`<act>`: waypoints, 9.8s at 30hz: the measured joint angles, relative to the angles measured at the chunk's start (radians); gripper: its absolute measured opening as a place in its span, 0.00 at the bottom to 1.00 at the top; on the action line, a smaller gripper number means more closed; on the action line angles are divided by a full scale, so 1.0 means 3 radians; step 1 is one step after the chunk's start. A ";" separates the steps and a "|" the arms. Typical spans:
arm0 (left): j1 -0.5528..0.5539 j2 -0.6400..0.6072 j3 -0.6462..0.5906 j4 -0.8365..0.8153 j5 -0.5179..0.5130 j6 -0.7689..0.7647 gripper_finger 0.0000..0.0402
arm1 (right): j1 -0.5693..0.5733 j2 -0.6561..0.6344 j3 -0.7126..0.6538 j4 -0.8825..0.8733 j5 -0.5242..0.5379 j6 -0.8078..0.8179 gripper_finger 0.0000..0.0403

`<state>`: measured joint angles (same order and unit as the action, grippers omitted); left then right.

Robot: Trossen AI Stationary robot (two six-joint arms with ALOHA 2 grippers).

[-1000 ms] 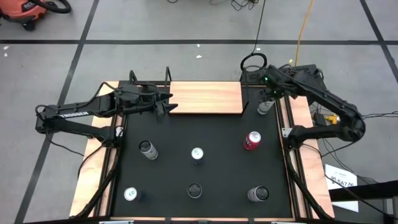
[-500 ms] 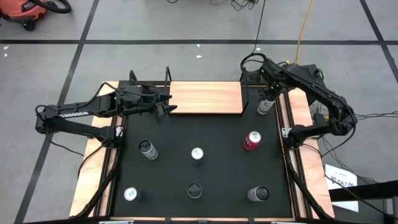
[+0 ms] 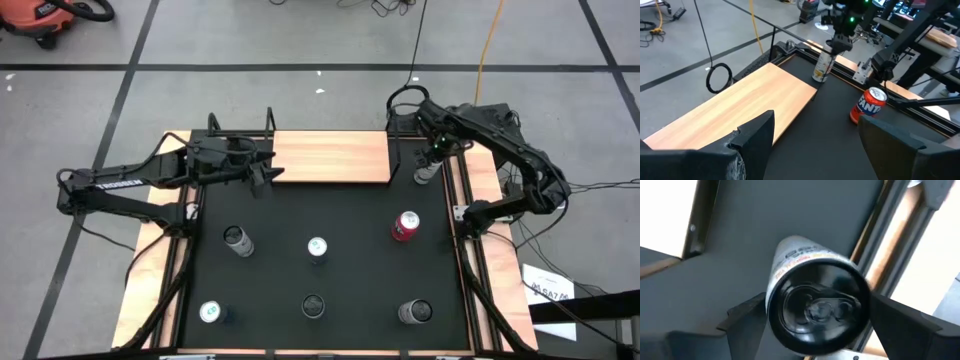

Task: Place canned beverage on shelf
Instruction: Put the top white-yellow soda can on the shelf, then put the bottom red soda can on the shelf

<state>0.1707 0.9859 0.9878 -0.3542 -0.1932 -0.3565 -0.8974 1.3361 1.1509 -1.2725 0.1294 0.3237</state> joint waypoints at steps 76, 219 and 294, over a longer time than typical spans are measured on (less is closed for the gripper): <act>0.0262 0.0001 -0.0003 -0.0287 -0.0019 -0.0002 0.72 | 0.0688 0.2244 0.3686 -0.0630 0.0336 -0.0610 0.64; 0.0193 0.0229 0.0450 -0.1396 -0.0580 0.0363 0.72 | 0.3002 -0.0023 -0.0217 0.0108 -0.0537 0.2898 0.87; 0.0168 0.1215 0.0451 0.0653 0.1709 0.0529 0.98 | 0.2639 0.1159 0.2687 0.0424 -0.0626 0.0401 0.72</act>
<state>0.2211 1.3504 1.1233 -0.1582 0.3195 -0.1979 -0.1057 1.6839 1.9572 -1.1454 -0.0586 0.4440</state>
